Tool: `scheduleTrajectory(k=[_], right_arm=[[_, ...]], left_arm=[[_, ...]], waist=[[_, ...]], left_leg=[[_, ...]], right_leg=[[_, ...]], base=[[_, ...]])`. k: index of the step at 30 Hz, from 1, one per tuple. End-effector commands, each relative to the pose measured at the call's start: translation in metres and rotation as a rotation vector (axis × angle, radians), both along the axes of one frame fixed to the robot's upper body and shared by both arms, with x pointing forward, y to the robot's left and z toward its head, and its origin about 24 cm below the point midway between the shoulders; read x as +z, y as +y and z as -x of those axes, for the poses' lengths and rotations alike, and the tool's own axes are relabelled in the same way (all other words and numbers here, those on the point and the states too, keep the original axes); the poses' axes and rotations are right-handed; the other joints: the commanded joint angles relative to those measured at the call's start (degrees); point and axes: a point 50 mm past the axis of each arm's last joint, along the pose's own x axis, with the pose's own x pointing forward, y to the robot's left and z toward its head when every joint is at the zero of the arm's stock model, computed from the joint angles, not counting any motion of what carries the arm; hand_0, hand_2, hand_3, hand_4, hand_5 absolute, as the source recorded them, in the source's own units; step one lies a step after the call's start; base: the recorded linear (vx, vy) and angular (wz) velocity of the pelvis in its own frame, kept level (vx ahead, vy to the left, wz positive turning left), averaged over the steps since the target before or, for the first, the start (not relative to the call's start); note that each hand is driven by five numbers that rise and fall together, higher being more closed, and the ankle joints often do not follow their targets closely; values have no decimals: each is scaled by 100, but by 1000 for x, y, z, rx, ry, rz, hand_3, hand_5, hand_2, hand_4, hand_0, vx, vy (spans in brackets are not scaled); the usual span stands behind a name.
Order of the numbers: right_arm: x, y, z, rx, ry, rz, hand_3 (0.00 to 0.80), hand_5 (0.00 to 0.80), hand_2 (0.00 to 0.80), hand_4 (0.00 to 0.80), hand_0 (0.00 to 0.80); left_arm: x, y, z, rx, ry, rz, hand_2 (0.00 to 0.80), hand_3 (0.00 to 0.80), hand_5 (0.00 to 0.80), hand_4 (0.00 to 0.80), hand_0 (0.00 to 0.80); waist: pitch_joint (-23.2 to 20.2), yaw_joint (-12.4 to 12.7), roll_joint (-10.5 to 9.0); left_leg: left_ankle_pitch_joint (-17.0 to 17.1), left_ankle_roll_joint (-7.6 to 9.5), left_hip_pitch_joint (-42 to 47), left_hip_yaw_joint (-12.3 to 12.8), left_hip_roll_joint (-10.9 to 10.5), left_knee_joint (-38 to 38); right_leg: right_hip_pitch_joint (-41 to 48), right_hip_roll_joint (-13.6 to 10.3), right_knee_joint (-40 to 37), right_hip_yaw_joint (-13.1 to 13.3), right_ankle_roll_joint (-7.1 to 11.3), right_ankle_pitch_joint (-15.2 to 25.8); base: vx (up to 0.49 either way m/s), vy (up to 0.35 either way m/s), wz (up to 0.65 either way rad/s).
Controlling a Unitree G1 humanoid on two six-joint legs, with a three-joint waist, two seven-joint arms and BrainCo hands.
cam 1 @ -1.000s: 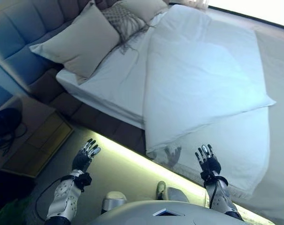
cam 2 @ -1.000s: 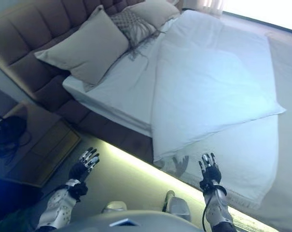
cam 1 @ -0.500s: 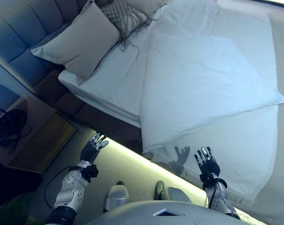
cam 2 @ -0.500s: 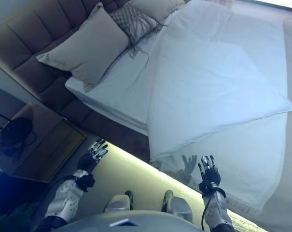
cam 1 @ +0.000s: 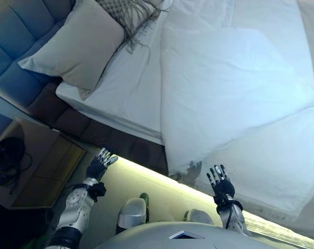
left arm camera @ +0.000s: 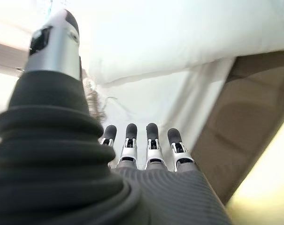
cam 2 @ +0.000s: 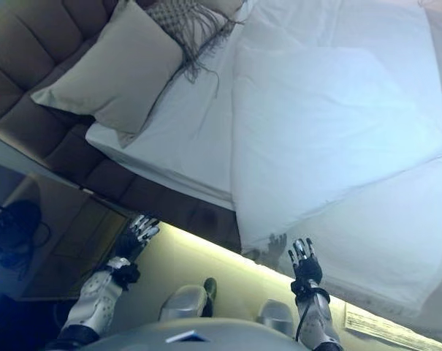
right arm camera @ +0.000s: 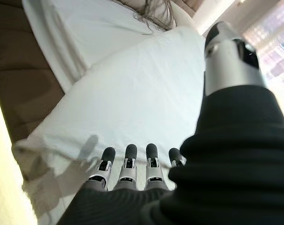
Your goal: Make the bed neatly
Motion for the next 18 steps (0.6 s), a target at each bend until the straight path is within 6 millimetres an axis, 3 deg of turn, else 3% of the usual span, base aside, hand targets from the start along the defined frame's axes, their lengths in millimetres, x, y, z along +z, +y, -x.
scheduleTrajectory(k=[1, 3, 5, 6, 8, 9, 10, 13, 18], right_arm=[[16, 8, 0, -1, -107, 29, 0, 0, 0, 0, 0], [17, 9, 1, 1, -103, 32, 0, 0, 0, 0, 0], [16, 9, 0, 18, -99, 29, 0, 0, 0, 0, 0], [16, 9, -1, 28, -106, 27, 0, 0, 0, 0, 0], [16, 7, -1, 31, -113, 25, 0, 0, 0, 0, 0], [15, 5, -4, 35, -115, 19, 0, 0, 0, 0, 0], [15, 3, -6, 36, -116, 17, 0, 0, 0, 0, 0], [16, -1, -16, 43, -131, 13, 0, 0, 0, 0, 0], [14, -3, -18, 43, -131, 2, 0, 0, 0, 0, 0]], left_arm=[[15, 16, 3, -10, -79, -81, 0, 0, 0, 0, 0], [15, 19, 1, 13, -81, -97, 0, 0, 0, 0, 0], [14, 22, 1, 49, -74, -107, 0, 0, 0, 0, 0], [15, 22, 0, 67, -76, -106, 0, 0, 0, 0, 0], [16, 23, 1, 81, -81, -109, 0, 0, 0, 0, 0], [17, 24, 1, 105, -84, -115, 0, 0, 0, 0, 0], [18, 24, 1, 113, -86, -116, 0, 0, 0, 0, 0], [21, 27, 2, 125, -100, -113, 0, 0, 0, 0, 0], [23, 41, 9, 139, -89, -132, 0, 0, 0, 0, 0]], waist=[[-396, 72, -87], [-396, 65, -98], [-366, 36, -189], [-358, 28, -119], [-333, 15, -123], [-267, -24, -154], [-223, -55, -164], [-130, -162, -306], [-156, -154, -476]], left_leg=[[1093, 308, -763, -209, -208, -723], [908, 452, -671, -291, -404, -550], [709, 479, -477, -289, -542, -461], [739, 511, -474, -217, -459, -413], [680, 494, -398, -152, -425, -379], [580, 447, -230, -66, -381, -366], [511, 426, -133, -33, -353, -364], [181, 368, 161, 61, -312, -362], [-162, 267, 438, 9, -184, -420]], right_leg=[[324, -535, 1576, 94, 212, 1475], [80, -586, 2215, 132, 164, 1543], [-94, -653, 2324, 188, 203, 1595], [-224, -546, 2073, 58, 67, 1656], [-302, -442, 1707, -56, 11, 1577], [-524, -279, 872, -234, -7, 1566], [-608, -220, 539, -269, -7, 1577], [-839, -98, -794, -198, 127, 1926], [-816, -186, -1656, -9, 417, 2349]], base=[[386, 312, 2], [330, 231, 3], [297, 95, 4], [272, 25, 16], [207, -44, 7], [218, -112, -25], [248, -152, -56], [217, -138, -63], [217, -148, 5]])
